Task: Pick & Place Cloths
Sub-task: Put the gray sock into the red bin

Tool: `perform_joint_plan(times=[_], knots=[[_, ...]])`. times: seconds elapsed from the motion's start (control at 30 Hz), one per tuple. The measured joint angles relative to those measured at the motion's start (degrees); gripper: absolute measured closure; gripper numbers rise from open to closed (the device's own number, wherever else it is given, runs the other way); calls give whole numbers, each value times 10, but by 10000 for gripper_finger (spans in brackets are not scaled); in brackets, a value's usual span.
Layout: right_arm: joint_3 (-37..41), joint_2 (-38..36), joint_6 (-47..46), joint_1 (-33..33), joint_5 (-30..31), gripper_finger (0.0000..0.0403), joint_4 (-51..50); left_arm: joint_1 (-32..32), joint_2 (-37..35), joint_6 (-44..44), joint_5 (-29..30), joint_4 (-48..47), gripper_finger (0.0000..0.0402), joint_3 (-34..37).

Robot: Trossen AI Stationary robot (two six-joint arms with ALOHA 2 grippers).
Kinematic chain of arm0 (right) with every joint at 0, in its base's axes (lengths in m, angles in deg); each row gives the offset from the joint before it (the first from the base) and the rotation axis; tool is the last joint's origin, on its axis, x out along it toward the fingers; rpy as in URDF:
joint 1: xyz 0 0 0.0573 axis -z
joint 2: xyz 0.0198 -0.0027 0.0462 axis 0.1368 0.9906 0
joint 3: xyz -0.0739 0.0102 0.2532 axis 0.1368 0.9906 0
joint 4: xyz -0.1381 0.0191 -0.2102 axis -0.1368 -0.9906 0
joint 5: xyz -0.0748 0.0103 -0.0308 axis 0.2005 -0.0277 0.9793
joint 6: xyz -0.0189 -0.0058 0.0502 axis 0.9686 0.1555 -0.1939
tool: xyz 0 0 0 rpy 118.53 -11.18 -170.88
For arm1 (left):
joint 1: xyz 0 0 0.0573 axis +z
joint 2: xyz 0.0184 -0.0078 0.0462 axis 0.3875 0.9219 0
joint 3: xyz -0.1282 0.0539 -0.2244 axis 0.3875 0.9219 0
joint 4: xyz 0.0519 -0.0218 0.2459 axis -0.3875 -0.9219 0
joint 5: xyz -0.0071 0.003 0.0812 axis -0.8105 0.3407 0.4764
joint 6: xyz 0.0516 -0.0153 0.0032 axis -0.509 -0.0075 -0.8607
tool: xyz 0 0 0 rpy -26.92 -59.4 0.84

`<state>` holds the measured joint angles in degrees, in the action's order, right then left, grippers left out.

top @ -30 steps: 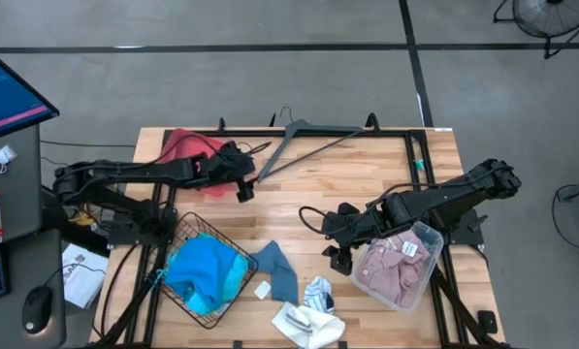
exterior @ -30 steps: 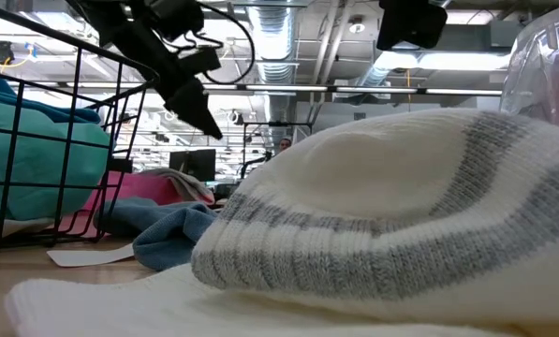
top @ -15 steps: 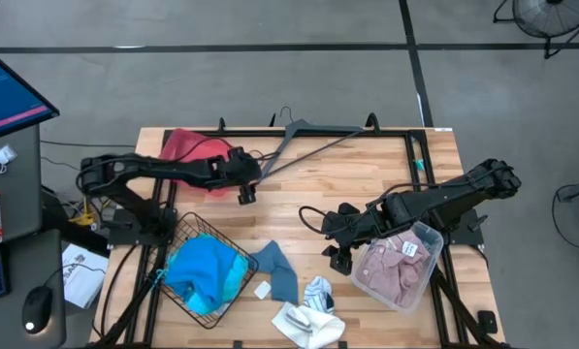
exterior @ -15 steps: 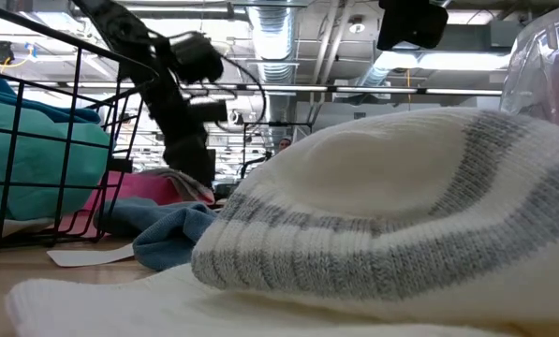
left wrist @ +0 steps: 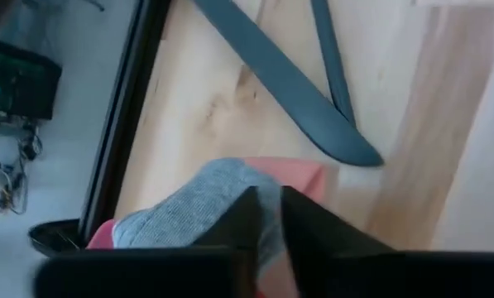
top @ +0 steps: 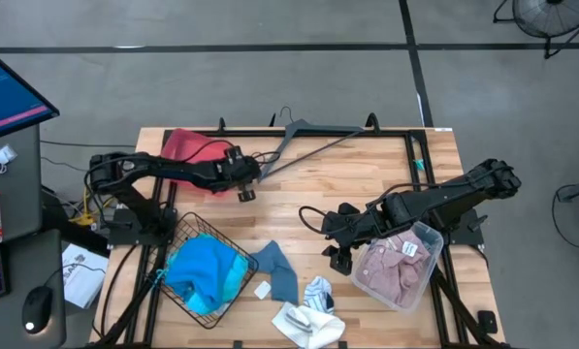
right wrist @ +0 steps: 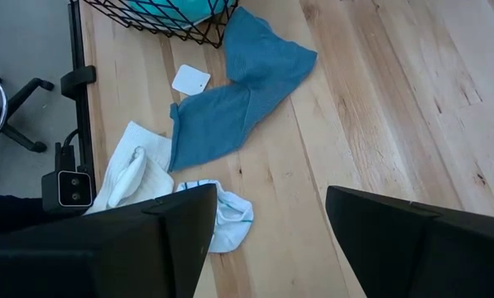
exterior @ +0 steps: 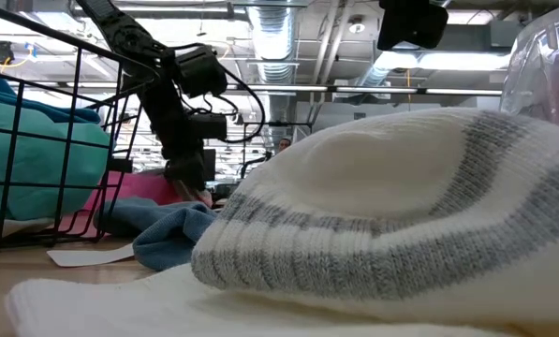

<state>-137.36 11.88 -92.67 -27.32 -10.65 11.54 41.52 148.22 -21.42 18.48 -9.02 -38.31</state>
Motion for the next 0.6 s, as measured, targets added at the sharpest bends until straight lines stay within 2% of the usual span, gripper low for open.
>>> perform_joint_plan(times=[0.07, 0.27, 0.47, 0.6], knots=[[0, 0, 0, 0, 0, 178, 0, 0, 0, 20, 0, 6, 389, 0], [0, 0, 0, 0, 0, 178, 0, -3, -40, 59, 2, 4, 401, -16], [0, 0, 0, 0, 0, 178, 0, -3, -140, 86, 38, 7, 401, -29], [0, 0, 0, 0, 0, 178, 0, -3, -218, 96, 71, -30, 401, -29]])
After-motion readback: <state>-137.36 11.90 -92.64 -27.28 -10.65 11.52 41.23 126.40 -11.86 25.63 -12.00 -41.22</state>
